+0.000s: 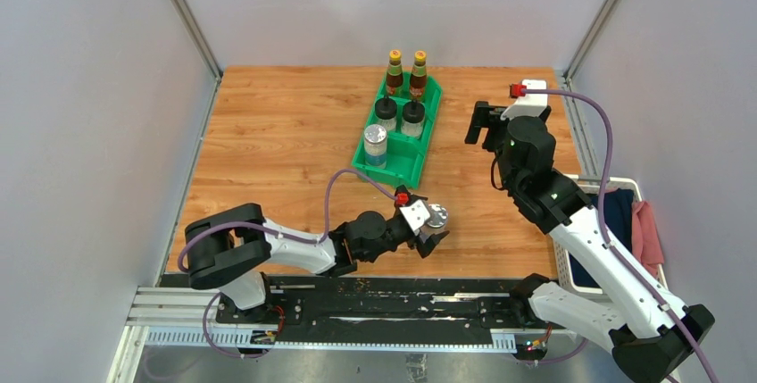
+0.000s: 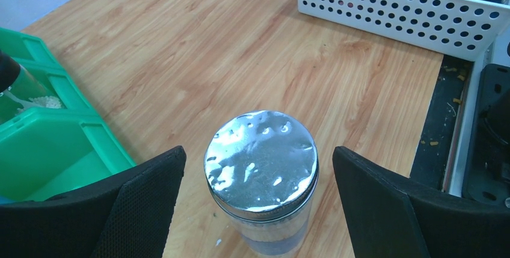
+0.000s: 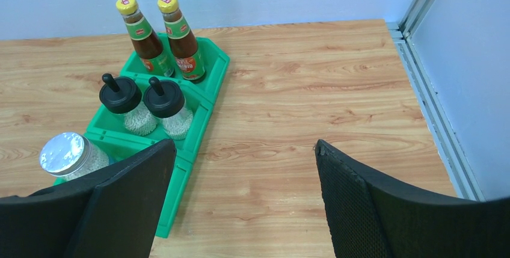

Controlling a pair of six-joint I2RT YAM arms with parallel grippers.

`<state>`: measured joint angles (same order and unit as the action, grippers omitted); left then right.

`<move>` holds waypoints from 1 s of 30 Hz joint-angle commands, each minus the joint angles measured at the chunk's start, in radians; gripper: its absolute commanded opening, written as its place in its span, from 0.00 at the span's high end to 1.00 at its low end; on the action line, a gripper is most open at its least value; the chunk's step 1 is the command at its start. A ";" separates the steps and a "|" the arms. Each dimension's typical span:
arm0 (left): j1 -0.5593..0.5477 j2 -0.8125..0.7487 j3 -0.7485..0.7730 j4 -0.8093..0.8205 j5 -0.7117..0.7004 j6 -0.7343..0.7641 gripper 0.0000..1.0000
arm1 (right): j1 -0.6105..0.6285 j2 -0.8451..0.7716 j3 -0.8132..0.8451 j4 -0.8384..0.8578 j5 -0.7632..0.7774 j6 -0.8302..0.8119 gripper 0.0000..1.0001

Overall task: Organize the condiment bottles
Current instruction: Pick up the bottle from the center of the board.

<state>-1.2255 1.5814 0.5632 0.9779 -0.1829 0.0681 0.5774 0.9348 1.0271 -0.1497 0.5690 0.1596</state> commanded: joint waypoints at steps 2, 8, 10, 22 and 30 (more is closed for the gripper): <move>0.013 0.021 0.024 0.022 0.018 -0.011 0.01 | -0.016 0.003 -0.016 0.023 0.011 -0.007 0.11; 0.021 0.033 0.032 0.026 0.026 -0.018 0.03 | -0.018 -0.002 -0.020 0.024 0.010 -0.006 0.11; 0.023 0.035 0.030 0.031 0.027 -0.022 0.04 | -0.018 -0.005 -0.022 0.024 0.010 -0.005 0.11; 0.033 0.067 0.059 0.036 0.029 -0.037 0.22 | -0.018 -0.009 -0.030 0.025 0.008 -0.003 0.11; 0.035 0.080 0.073 0.035 0.041 -0.049 0.40 | -0.017 -0.013 -0.037 0.024 0.006 0.001 0.12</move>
<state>-1.1980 1.6466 0.6117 0.9855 -0.1455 0.0250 0.5747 0.9337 1.0084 -0.1482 0.5690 0.1600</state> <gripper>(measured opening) 0.629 0.884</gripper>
